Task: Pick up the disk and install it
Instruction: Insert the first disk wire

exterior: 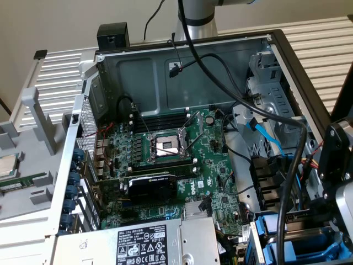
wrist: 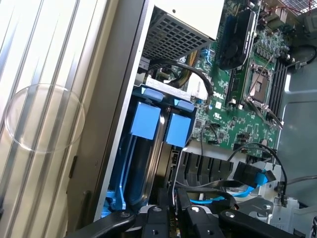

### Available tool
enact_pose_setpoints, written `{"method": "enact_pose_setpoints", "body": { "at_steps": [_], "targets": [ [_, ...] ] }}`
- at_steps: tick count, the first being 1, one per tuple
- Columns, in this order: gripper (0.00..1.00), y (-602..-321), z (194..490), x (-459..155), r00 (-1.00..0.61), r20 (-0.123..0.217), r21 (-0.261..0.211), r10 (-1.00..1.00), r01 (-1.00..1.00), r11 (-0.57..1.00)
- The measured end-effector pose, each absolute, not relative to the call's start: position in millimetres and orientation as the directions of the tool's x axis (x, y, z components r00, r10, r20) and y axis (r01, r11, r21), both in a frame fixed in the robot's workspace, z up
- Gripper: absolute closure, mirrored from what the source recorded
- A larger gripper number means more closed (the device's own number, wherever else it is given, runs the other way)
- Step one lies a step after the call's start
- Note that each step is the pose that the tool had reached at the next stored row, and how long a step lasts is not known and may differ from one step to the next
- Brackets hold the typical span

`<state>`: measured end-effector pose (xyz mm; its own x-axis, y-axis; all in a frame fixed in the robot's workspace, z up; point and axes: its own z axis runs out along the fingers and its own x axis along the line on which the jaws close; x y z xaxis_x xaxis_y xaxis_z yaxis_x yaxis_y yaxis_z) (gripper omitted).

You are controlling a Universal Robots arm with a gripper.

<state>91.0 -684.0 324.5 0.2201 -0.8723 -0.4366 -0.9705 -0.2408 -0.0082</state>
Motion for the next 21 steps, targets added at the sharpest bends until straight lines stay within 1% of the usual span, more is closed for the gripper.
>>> {"method": "enact_pose_setpoints", "body": {
  "at_steps": [20, 21],
  "targets": [
    [0.79, -683.3, 324.6, 91.6, 0.217, -0.434, 0.001, -0.875, -0.971, -0.241],
    [0.82, -683.3, 324.6, 91.6, 0.216, -0.434, 0.002, -0.875, -0.971, -0.241]
  ]
}}
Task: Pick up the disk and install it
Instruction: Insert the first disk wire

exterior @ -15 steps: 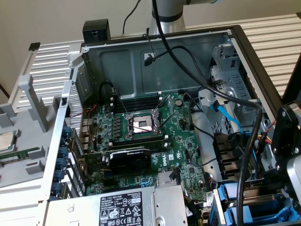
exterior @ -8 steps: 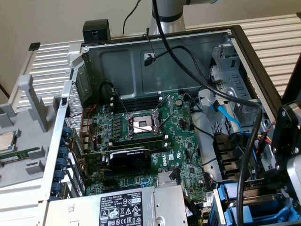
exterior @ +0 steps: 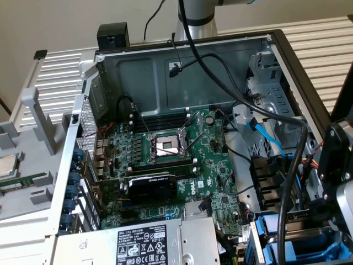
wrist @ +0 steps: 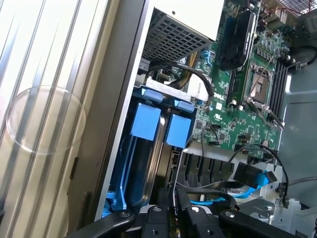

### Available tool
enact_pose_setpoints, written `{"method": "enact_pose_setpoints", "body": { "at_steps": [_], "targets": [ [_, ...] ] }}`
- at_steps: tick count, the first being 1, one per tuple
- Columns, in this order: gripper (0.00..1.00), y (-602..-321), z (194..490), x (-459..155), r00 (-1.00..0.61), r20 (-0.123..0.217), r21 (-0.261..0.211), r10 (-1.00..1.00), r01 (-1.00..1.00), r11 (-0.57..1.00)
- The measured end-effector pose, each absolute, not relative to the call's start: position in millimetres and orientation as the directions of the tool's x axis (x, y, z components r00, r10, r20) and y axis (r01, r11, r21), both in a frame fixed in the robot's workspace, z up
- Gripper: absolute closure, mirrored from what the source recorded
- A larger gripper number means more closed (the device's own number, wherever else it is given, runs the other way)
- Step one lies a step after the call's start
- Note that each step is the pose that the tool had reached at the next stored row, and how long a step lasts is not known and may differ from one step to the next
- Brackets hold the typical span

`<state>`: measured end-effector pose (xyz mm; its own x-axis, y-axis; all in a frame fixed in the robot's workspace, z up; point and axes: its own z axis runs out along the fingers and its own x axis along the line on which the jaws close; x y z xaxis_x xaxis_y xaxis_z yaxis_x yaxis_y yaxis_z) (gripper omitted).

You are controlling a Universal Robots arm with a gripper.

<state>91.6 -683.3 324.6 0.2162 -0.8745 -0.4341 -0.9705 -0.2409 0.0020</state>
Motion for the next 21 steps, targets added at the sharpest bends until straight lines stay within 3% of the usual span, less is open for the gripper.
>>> {"method": "enact_pose_setpoints", "body": {
  "at_steps": [21],
  "targets": [
    [0.84, -683.2, 333.4, 91.6, 0.214, -0.431, 0.009, -0.877, -0.971, -0.241]
  ]
}}
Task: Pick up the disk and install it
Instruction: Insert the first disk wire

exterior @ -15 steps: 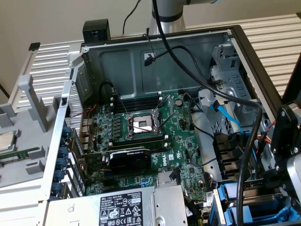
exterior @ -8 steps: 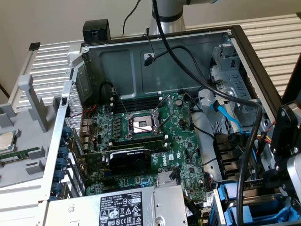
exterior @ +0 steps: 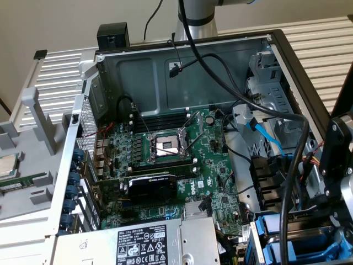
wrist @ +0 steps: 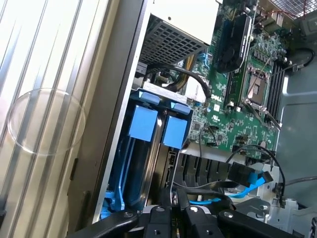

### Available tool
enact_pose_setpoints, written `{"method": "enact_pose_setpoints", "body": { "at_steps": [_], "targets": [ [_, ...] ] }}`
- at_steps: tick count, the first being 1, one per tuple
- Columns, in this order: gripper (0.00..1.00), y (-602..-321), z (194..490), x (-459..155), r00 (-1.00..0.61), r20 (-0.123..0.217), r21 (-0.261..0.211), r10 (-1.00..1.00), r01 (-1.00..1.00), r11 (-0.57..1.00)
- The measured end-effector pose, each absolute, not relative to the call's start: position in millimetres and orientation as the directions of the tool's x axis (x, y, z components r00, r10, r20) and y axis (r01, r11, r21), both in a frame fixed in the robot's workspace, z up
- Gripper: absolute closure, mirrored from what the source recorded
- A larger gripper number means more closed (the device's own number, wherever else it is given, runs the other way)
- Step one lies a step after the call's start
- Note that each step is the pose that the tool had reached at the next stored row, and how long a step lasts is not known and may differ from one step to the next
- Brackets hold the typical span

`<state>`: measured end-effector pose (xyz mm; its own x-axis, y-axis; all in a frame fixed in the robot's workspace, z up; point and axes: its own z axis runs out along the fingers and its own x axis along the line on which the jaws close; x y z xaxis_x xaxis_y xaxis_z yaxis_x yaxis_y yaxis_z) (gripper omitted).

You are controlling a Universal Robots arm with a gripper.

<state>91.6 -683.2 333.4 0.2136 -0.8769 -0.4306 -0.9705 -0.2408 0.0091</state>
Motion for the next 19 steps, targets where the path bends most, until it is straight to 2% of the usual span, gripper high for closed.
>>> {"method": "enact_pose_setpoints", "body": {
  "at_steps": [5, 14, 19],
  "targets": [
    [0.84, -681, 341, 92, 0.214, -0.404, 0.016, -0.889, -0.971, -0.24],
    [0.84, -676, 353, 92, 0.214, -0.338, 0.034, -0.917, -0.971, -0.239],
    [0.84, -675, 356, 91, 0.214, -0.315, 0.04, -0.925, -0.971, -0.238]
  ]
}}
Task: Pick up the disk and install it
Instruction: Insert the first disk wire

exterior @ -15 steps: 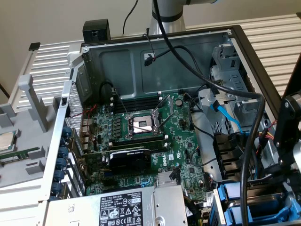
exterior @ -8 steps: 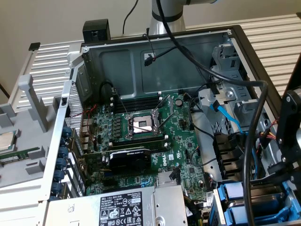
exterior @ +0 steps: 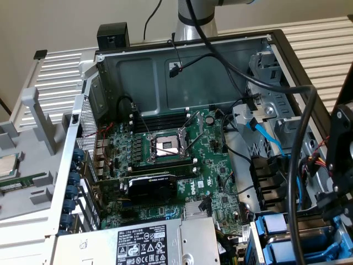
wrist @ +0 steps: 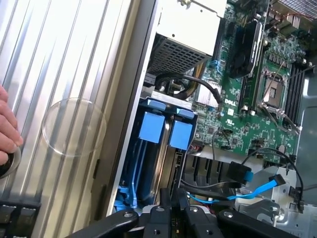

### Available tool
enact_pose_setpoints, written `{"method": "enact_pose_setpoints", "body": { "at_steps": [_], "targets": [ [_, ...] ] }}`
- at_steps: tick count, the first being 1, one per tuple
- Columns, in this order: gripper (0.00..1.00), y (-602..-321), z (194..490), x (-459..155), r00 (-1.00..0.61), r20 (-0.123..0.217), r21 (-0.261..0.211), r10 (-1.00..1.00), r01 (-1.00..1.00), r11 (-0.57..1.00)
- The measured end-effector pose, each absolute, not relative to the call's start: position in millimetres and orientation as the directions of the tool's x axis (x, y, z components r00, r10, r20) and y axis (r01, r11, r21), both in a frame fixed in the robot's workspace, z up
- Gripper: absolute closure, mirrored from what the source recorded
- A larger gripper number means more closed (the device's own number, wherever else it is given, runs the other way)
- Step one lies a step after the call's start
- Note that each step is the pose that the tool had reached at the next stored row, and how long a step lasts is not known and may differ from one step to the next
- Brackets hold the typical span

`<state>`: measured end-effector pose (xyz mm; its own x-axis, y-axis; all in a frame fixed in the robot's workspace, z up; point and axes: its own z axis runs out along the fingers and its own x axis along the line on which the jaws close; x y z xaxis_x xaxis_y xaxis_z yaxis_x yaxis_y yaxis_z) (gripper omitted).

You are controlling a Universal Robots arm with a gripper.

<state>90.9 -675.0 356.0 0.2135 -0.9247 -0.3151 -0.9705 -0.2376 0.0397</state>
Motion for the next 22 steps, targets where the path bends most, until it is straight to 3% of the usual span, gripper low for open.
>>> {"method": "enact_pose_setpoints", "body": {
  "at_steps": [22],
  "targets": [
    [0.84, -658, 362, 87, 0.214, -0.225, 0.062, -0.951, -0.971, -0.233]
  ]
}}
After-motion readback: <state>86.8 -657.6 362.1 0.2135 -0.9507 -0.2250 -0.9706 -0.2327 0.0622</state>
